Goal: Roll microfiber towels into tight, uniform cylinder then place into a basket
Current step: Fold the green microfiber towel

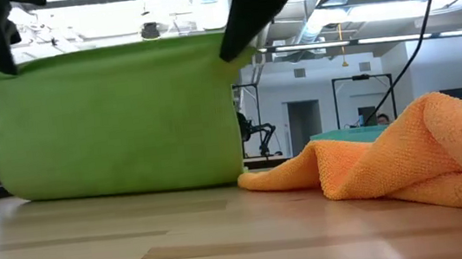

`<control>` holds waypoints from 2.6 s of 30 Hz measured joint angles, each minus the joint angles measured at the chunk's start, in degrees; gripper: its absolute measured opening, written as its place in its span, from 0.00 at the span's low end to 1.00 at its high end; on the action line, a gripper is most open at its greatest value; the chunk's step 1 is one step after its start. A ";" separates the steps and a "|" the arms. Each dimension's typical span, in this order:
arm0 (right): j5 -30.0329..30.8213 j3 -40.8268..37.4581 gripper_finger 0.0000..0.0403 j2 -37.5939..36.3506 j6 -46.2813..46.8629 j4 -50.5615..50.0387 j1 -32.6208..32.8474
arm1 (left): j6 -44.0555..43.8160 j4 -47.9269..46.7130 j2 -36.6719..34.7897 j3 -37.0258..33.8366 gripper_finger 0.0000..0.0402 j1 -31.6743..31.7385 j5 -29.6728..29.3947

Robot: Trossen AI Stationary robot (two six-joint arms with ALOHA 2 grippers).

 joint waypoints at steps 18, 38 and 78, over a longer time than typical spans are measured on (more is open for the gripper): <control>-2.38 -0.05 0.01 5.82 -14.50 -0.06 -13.23 | 0.14 -5.31 0.29 -3.28 0.00 6.39 -17.11; -1.28 0.00 0.01 8.28 -15.77 -2.82 -20.85 | 11.40 9.96 0.17 -11.43 0.00 16.28 -23.83; -10.44 -0.11 0.01 8.28 -14.61 0.82 -29.17 | 16.27 10.83 0.17 -11.41 0.28 19.87 -21.56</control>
